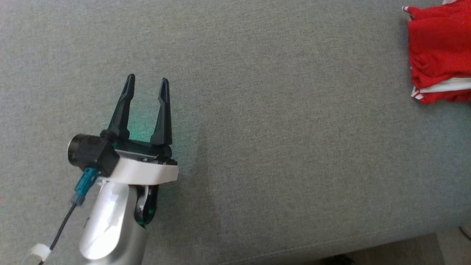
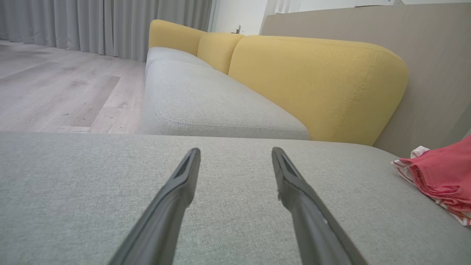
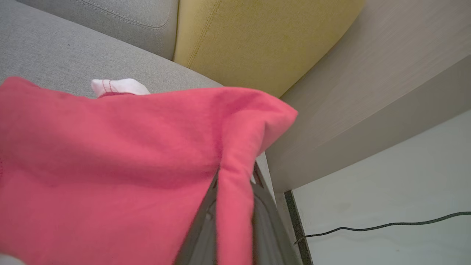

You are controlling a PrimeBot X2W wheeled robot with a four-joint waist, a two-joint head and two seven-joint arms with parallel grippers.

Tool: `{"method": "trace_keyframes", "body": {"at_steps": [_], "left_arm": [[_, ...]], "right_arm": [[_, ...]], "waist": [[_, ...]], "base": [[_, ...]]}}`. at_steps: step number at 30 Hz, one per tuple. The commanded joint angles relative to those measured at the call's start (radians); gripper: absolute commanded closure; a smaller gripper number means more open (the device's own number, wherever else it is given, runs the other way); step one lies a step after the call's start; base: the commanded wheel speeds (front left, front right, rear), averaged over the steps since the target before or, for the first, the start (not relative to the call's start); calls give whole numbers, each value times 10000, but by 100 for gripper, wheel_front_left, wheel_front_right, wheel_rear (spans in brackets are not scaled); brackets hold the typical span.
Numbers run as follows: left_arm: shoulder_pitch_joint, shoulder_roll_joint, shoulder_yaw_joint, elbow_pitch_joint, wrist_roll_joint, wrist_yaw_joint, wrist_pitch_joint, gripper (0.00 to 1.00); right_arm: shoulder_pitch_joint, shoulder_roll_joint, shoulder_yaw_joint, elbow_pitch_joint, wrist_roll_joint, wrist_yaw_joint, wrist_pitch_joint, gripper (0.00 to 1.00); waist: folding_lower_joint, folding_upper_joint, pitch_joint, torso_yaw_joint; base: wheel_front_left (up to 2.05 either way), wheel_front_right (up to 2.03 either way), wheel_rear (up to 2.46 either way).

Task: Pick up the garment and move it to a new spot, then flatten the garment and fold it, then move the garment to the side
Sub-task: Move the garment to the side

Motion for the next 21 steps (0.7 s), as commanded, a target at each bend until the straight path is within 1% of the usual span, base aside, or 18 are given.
{"method": "trace_keyframes", "body": {"at_steps": [1, 2, 3, 4, 8, 12, 15, 18, 19, 21], "left_arm": [[-26, 60, 284, -324, 58, -49, -51, 0], [-13, 60, 284, -305, 51, -53, -51, 0], [6, 60, 279, -283, 38, -56, -51, 0], [57, 60, 270, -239, 10, -58, -51, 0], [214, 60, 295, -221, -90, -35, -51, 0], [439, 60, 340, -256, -210, 23, -51, 0], [627, 60, 365, -298, -268, 92, -51, 0], [820, 60, 371, -370, -338, 172, -51, 0], [820, 60, 371, -370, -338, 172, -51, 0], [961, 60, 373, -401, -365, 207, -51, 0]], "right_arm": [[-109, -309, -109, -187, -90, -9, -140, 100], [-110, -258, -173, -177, -123, -9, -164, 91], [-98, -196, -227, -171, -152, -9, -185, 61], [-79, -57, -340, -144, -180, -9, -135, 0], [-90, 290, -407, -444, -305, -9, -226, 0], [-83, 885, -315, -1102, -304, -9, -432, 0], [-11, 1663, -293, -1790, -113, -9, -550, 0], [405, 2503, -319, -2628, 54, -9, -798, 0], [405, 2503, -319, -2628, 54, -9, -798, 0], [831, 3155, -386, -3192, 286, -9, -979, 0]], "waist": [[0, 0, -45, 8], [0, 0, -91, 14], [0, 0, -150, 20], [0, 0, -294, 22], [0, 0, -735, 20], [0, 0, -1335, 10], [0, 0, -1844, 45], [0, 0, -2323, 148], [0, 0, -2323, 148], [0, 0, -2594, 232]], "base": [[0, 0, 0], [0, 0, 0], [0, 0, 0], [0, 0, 0], [0, 0, 0], [0, 0, 0], [0, 0, 0], [0, 0, 0], [0, 0, 0], [0, 0, 0]]}}
